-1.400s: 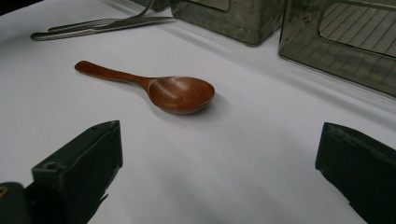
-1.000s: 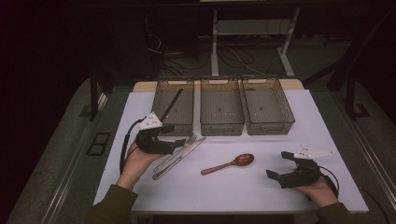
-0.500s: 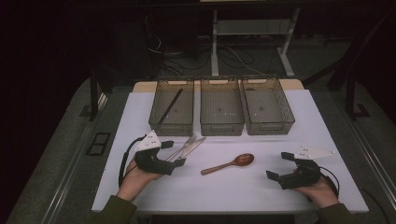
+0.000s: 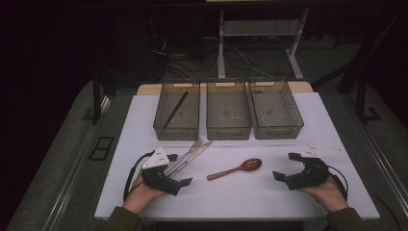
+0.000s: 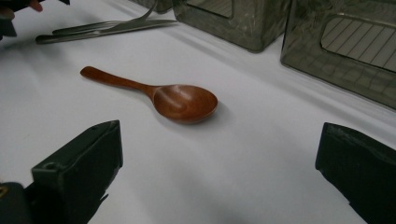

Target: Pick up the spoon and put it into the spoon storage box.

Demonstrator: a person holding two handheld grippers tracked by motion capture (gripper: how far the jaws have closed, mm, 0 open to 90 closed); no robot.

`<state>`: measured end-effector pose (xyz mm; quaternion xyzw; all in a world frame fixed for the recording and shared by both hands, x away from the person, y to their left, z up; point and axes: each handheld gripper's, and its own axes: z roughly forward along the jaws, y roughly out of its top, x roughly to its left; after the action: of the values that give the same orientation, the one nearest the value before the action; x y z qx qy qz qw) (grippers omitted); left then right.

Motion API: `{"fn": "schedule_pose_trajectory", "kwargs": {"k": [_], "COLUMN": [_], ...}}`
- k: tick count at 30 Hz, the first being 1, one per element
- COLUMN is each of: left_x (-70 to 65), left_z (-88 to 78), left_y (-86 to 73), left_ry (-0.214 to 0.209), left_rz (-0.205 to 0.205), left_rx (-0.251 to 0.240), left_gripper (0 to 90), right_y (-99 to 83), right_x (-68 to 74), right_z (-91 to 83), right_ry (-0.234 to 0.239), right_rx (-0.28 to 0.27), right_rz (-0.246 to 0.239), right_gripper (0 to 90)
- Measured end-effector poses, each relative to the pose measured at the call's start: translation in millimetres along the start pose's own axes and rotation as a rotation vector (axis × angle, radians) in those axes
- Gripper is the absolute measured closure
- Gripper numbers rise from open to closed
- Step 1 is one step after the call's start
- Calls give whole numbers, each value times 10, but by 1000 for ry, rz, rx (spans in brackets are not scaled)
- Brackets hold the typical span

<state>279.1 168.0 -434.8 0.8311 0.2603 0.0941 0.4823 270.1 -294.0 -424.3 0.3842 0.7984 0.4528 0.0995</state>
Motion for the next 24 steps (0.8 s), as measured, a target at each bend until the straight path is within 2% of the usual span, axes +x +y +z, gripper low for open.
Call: {"fn": "schedule_pose_trajectory", "kwargs": {"k": [5,8,12,17,24], "left_x": [6,1,15,18,32], "left_z": [20,27,37,22,7], "left_y": [-10,-12,-13,-7,-6], "left_ry": [-4,-4,-8,1,6], "left_rz": [5,-7,-25,-12,-16], "left_rx": [21,35,32,31,30], "left_gripper": [0,0,0,0,0], "right_y": [97,155,228,309,424], "right_x": [5,8,2,1,-4], "right_z": [103,181,271,377,534], "right_ry": [26,47,57,71,95], "right_rx": [6,8,5,2,-6], "right_rz": [-15,-25,-29,-38,-40], "right_gripper": [2,2,2,2,2]}}
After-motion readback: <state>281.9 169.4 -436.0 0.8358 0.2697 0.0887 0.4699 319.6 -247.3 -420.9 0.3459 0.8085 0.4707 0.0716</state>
